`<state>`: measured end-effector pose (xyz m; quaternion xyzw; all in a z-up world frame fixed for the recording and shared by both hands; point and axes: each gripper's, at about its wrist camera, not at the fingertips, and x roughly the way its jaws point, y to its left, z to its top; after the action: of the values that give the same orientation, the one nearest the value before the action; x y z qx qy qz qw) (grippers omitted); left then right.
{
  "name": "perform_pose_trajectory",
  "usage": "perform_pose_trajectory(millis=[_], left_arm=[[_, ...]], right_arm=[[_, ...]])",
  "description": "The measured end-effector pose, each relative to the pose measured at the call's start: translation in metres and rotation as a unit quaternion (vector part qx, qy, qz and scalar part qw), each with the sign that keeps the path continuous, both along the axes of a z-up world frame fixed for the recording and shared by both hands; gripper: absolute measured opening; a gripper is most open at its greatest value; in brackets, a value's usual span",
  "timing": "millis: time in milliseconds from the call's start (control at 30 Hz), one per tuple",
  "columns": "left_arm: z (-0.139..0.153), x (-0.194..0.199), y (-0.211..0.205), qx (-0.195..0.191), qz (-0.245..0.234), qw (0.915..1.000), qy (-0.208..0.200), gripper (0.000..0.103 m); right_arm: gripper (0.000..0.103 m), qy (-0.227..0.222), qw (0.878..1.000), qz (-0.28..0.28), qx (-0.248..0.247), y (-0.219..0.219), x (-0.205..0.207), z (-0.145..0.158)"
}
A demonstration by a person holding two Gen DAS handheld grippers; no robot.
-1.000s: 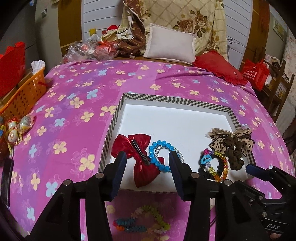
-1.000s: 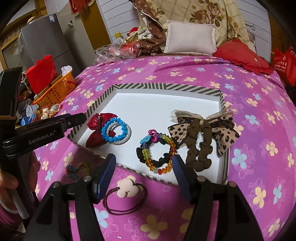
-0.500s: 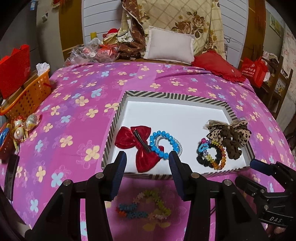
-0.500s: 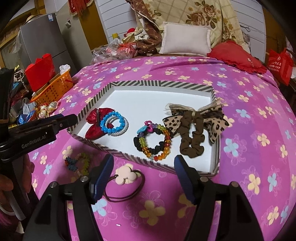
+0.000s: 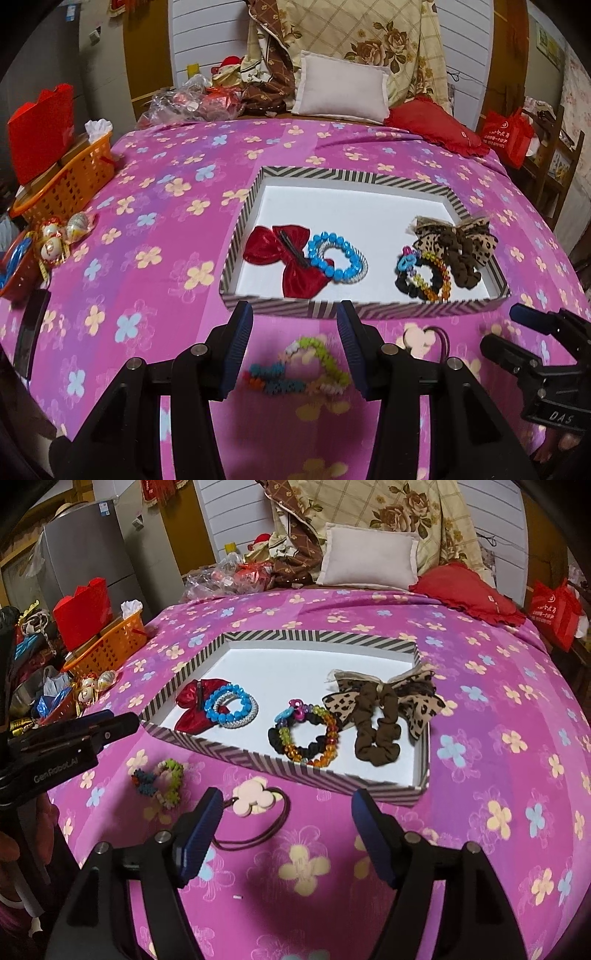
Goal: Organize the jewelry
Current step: 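Withdraw both open tools from the tray toward the remaining bracelets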
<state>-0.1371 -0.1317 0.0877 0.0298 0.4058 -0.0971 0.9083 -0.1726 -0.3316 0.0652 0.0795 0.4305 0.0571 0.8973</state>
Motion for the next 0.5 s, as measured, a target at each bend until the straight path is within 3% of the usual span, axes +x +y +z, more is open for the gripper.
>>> perform_pose_trajectory(millis=[500], left_arm=[[-0.006,-0.025,0.032,-0.015,0.012,0.9996,0.022,0.027]], right_arm=[[0.075,0.001,1.000,0.003,-0.027,0.005,-0.019,0.006]])
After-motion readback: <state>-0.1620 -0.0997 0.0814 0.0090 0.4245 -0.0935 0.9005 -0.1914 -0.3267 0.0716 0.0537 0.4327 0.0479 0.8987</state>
